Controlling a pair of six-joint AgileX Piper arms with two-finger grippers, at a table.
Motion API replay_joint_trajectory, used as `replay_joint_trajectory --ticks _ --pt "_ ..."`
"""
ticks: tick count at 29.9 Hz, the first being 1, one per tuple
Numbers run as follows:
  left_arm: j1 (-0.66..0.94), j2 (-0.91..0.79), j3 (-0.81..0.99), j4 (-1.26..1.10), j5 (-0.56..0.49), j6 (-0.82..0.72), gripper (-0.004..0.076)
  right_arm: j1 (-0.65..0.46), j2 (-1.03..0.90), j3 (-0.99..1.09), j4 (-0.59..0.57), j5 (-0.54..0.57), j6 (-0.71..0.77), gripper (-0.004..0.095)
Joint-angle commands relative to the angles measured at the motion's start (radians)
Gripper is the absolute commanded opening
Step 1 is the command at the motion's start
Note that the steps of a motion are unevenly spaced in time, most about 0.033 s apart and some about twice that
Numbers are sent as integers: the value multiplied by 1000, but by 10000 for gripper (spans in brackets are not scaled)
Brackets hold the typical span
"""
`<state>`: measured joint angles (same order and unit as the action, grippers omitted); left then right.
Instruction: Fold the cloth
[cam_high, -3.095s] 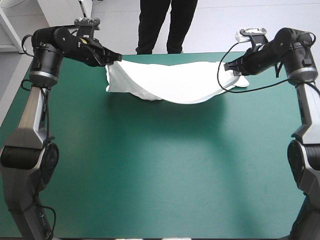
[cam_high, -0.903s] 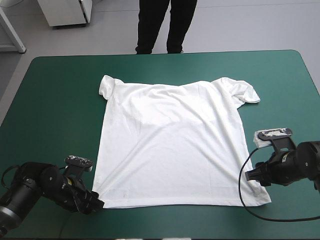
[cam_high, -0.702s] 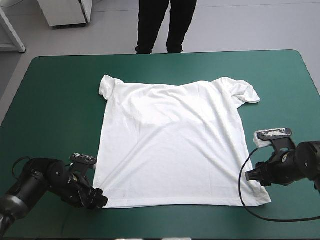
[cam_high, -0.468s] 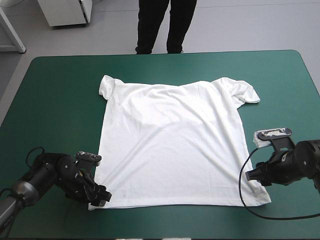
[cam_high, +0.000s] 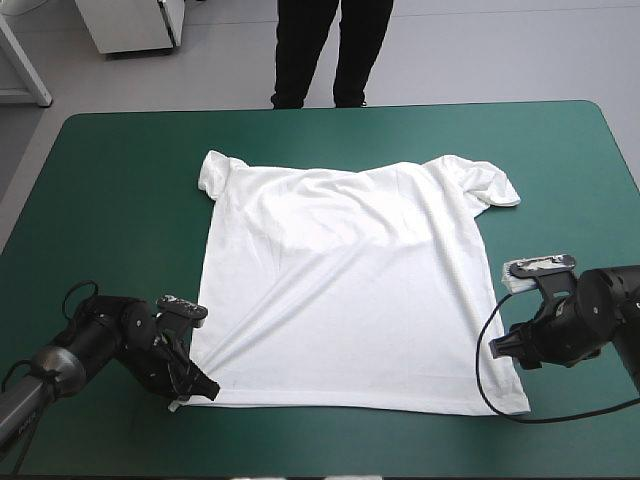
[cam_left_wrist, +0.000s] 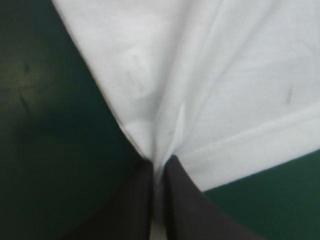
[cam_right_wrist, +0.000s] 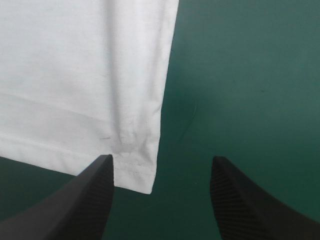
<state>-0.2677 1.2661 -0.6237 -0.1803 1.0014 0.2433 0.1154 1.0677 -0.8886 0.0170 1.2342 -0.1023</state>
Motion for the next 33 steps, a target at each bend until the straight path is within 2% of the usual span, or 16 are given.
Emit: replay_joint_trajectory --ticks 1,11,29,31,33 --pt "-10 27 29 -133 -22 31 -20 1 11 4 52 15 -2 554" --pt "-10 27 29 -155 -12 56 -22 1 13 233 54 10 -13 554" --pt "-10 27 29 -186 -5 92 -22 2 126 248 100 -148 -47 554" --pt "-10 27 29 -199 -5 105 -22 2 156 248 127 -163 -66 521" --pt "-10 27 29 -201 -7 105 -22 2 187 248 147 -171 -72 429"
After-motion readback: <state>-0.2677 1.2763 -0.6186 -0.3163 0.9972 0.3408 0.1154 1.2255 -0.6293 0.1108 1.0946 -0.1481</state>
